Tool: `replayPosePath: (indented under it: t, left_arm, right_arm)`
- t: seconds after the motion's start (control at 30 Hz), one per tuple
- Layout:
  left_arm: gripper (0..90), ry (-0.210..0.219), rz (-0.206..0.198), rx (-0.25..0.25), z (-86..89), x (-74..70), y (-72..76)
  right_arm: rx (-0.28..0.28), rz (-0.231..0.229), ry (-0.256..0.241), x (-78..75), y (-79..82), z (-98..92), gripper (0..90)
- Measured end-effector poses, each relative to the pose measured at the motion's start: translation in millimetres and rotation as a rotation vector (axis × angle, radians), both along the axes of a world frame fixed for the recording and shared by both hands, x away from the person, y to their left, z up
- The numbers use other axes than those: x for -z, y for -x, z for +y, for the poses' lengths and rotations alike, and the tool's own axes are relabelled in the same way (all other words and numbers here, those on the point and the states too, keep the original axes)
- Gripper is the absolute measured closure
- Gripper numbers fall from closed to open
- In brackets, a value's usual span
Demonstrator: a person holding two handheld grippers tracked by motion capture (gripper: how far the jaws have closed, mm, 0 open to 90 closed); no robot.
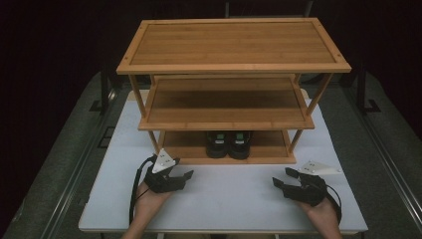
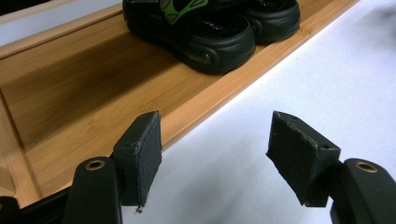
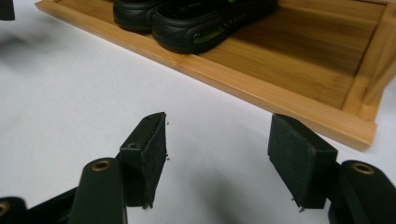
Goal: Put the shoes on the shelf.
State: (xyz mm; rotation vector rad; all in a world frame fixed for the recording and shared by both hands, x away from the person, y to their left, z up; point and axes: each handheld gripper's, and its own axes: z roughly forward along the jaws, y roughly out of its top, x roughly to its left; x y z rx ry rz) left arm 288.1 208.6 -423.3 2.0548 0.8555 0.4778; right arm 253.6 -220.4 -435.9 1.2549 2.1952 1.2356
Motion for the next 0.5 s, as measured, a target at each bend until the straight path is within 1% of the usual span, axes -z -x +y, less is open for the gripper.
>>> replayPosePath:
  t: [0.1, 0.3, 0.37, 0.5]
  left_arm:
    - [33.5, -0.007, 0.001, 0.002, 2.4, -0.1, 0.6]
    - [33.2, 0.002, 0.008, 0.002, 6.2, 1.1, 3.4]
    - [33.0, -0.007, 0.013, 0.004, 8.8, 2.4, 3.6]
    - [32.0, -0.003, 0.019, -0.006, 14.6, 3.7, 4.0]
  right_arm:
    - [0.003, -0.001, 0.005, 0.4, 2.9, -4.7, 35.9]
    - [0.014, 0.008, -0.004, 2.9, 7.8, -13.5, 35.1]
    - [0.016, 0.010, -0.003, 4.2, 8.7, -15.7, 34.9]
    - [0.014, 0.016, 0.004, 6.0, 10.2, -18.4, 34.7]
